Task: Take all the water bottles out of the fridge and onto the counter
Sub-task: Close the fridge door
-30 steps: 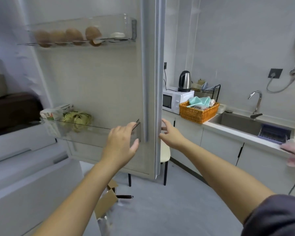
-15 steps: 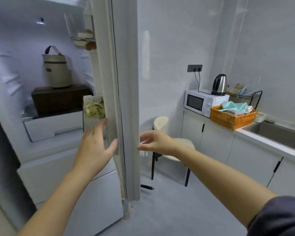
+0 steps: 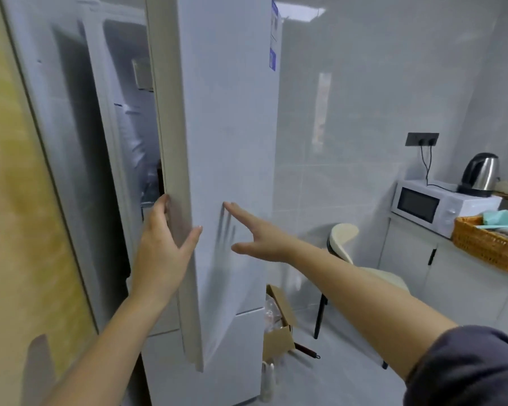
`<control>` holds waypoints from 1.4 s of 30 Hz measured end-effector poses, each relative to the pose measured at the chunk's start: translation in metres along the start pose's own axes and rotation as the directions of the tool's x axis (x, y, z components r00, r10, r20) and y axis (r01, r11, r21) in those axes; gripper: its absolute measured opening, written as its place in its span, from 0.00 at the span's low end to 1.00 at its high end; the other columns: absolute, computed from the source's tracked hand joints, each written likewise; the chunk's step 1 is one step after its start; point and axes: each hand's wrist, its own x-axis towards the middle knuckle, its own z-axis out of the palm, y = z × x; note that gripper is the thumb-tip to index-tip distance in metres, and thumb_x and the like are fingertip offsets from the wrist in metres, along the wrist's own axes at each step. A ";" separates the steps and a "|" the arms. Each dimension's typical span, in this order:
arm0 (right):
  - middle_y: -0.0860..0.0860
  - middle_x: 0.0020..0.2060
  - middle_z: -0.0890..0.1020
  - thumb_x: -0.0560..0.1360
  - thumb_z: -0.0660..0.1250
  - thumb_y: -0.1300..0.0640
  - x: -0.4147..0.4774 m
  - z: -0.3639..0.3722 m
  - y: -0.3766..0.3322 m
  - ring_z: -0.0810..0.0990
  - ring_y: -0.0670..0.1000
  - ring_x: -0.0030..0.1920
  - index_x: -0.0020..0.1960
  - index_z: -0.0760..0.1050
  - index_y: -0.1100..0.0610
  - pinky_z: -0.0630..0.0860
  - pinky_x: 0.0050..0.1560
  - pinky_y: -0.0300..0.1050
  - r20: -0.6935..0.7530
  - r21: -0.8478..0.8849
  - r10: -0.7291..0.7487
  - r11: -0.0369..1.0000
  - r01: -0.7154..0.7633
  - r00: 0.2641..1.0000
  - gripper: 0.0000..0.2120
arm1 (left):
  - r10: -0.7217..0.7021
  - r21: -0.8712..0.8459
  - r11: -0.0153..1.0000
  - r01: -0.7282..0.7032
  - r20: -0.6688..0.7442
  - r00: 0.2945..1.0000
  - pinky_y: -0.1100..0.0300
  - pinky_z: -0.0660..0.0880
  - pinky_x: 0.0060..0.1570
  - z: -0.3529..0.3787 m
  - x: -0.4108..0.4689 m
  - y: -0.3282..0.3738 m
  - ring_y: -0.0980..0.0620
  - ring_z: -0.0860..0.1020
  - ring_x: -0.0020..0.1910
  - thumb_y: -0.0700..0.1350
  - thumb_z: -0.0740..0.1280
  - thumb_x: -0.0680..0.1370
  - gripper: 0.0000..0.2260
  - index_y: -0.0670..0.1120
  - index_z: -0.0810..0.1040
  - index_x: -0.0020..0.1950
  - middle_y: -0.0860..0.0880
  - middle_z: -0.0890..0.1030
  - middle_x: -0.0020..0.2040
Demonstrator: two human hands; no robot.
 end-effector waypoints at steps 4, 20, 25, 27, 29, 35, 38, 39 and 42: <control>0.38 0.79 0.45 0.76 0.66 0.54 0.044 0.022 -0.006 0.55 0.43 0.77 0.77 0.44 0.34 0.57 0.69 0.38 0.042 -0.046 -0.055 0.997 0.056 0.998 0.41 | -0.025 -0.069 0.997 0.022 -0.046 0.999 0.54 0.76 0.57 -0.014 0.030 -0.046 0.58 0.70 0.65 0.53 0.68 0.77 0.30 0.56 0.57 0.75 0.55 0.69 0.69; 0.43 0.77 0.32 0.78 0.64 0.56 0.173 0.043 -0.021 0.43 0.60 0.79 0.77 0.38 0.34 0.75 0.61 0.53 -0.156 -0.445 -0.073 0.895 -0.004 0.985 0.43 | -0.146 -0.204 0.970 0.128 -0.072 0.987 0.72 0.70 0.38 -0.019 0.121 -0.173 0.68 0.76 0.46 0.46 0.63 0.81 0.10 0.52 0.62 0.58 0.58 0.74 0.51; 0.45 0.78 0.32 0.78 0.62 0.56 0.199 0.047 -0.021 0.42 0.64 0.78 0.77 0.38 0.35 0.74 0.62 0.60 -0.226 -0.508 -0.062 0.859 -0.064 0.972 0.42 | -0.199 -0.225 0.959 0.174 -0.094 0.975 0.74 0.69 0.35 -0.015 0.144 -0.194 0.74 0.75 0.41 0.44 0.62 0.82 0.09 0.51 0.61 0.57 0.61 0.73 0.49; 0.45 0.77 0.31 0.77 0.62 0.57 0.208 0.048 -0.020 0.42 0.65 0.78 0.77 0.37 0.34 0.74 0.62 0.61 -0.231 -0.499 -0.038 0.862 -0.085 0.972 0.43 | -0.215 -0.229 0.955 0.189 -0.096 0.972 0.75 0.70 0.33 -0.014 0.152 -0.202 0.74 0.75 0.41 0.44 0.61 0.82 0.09 0.51 0.61 0.57 0.61 0.73 0.48; 0.45 0.76 0.29 0.77 0.62 0.58 0.217 0.050 -0.019 0.41 0.64 0.78 0.76 0.36 0.33 0.74 0.61 0.61 -0.220 -0.499 -0.012 0.861 -0.102 0.975 0.44 | -0.234 -0.227 0.952 0.207 -0.100 0.967 0.73 0.69 0.35 -0.013 0.161 -0.209 0.69 0.76 0.42 0.44 0.61 0.82 0.08 0.51 0.62 0.57 0.61 0.72 0.48; 0.45 0.75 0.27 0.76 0.61 0.60 0.246 0.057 -0.019 0.40 0.65 0.78 0.75 0.34 0.33 0.77 0.54 0.56 -0.210 -0.535 0.041 0.832 -0.149 0.977 0.45 | -0.279 -0.216 0.944 0.249 -0.126 0.952 0.64 0.71 0.42 -0.009 0.189 -0.232 0.57 0.76 0.46 0.45 0.62 0.82 0.08 0.50 0.64 0.58 0.53 0.75 0.50; 0.45 0.75 0.27 0.76 0.60 0.61 0.258 0.057 -0.019 0.40 0.65 0.78 0.75 0.34 0.33 0.78 0.52 0.55 -0.202 -0.560 0.074 0.809 -0.177 0.977 0.45 | -0.313 -0.178 0.941 0.287 -0.147 0.938 0.56 0.73 0.49 -0.007 0.205 -0.241 0.49 0.75 0.51 0.45 0.64 0.81 0.11 0.45 0.68 0.62 0.46 0.74 0.57; 0.45 0.75 0.27 0.76 0.60 0.61 0.262 0.058 -0.019 0.40 0.65 0.78 0.75 0.34 0.33 0.78 0.53 0.55 -0.198 -0.566 0.087 0.803 -0.186 0.976 0.45 | -0.322 -0.160 0.941 0.299 -0.148 0.935 0.55 0.73 0.50 -0.007 0.210 -0.243 0.49 0.75 0.52 0.45 0.64 0.81 0.13 0.44 0.69 0.64 0.45 0.74 0.58; 0.46 0.75 0.27 0.76 0.60 0.61 0.272 0.062 -0.017 0.40 0.65 0.78 0.75 0.33 0.33 0.77 0.56 0.59 -0.203 -0.595 0.119 0.773 -0.219 0.972 0.45 | -0.339 -0.123 0.938 0.323 -0.143 0.930 0.56 0.72 0.50 -0.005 0.220 -0.249 0.50 0.74 0.52 0.45 0.63 0.81 0.15 0.42 0.69 0.66 0.45 0.75 0.58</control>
